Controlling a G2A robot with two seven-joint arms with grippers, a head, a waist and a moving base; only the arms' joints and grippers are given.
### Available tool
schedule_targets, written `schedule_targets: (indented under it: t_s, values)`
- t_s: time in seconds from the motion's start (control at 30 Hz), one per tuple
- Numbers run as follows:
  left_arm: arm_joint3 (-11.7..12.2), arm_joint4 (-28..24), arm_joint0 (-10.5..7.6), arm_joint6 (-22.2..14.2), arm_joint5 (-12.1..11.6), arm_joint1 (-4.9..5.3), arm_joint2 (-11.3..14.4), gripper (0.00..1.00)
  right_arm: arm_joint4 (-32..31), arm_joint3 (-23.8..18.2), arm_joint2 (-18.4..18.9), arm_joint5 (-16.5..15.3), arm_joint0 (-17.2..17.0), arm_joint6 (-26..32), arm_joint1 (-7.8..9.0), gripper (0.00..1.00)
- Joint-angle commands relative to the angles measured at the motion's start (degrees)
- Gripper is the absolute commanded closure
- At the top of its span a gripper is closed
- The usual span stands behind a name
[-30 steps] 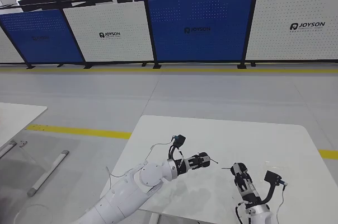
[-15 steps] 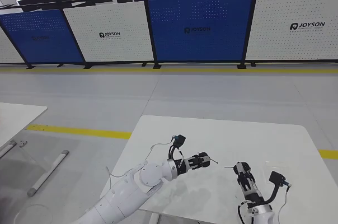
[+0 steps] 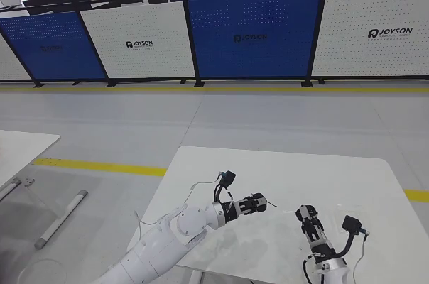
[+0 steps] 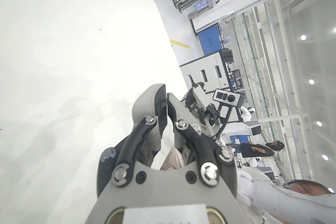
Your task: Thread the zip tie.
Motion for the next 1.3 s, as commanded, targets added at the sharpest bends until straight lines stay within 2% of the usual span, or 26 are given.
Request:
schedule_targets:
  t_s: [0.0,0.27,0.8,1.27]
  values:
    - [0.0,0.0,0.0,0.0,0.0,0.0,0.0,1.0,0.6,0.67,-0.03,0.11,0.59,0.54,-0.2,1.0]
    - [0.0,0.0,0.0,0.0,0.0,0.0,0.0,1.0,1.33,2.78,-1.03,-0.15,2.79,1.97,-1.12,1.0]
    - [0.0,0.0,0.0,0.0,0.0,0.0,0.0,1.0,-0.24,4.89,-2.17,0.15,4.78,2.0,-2.65,1.0]
    - [0.0,0.0,0.0,0.0,0.0,0.0,0.0,1.0,-0.46,5.66,-0.92,-1.81,3.84,1.84,-3.36,1.0]
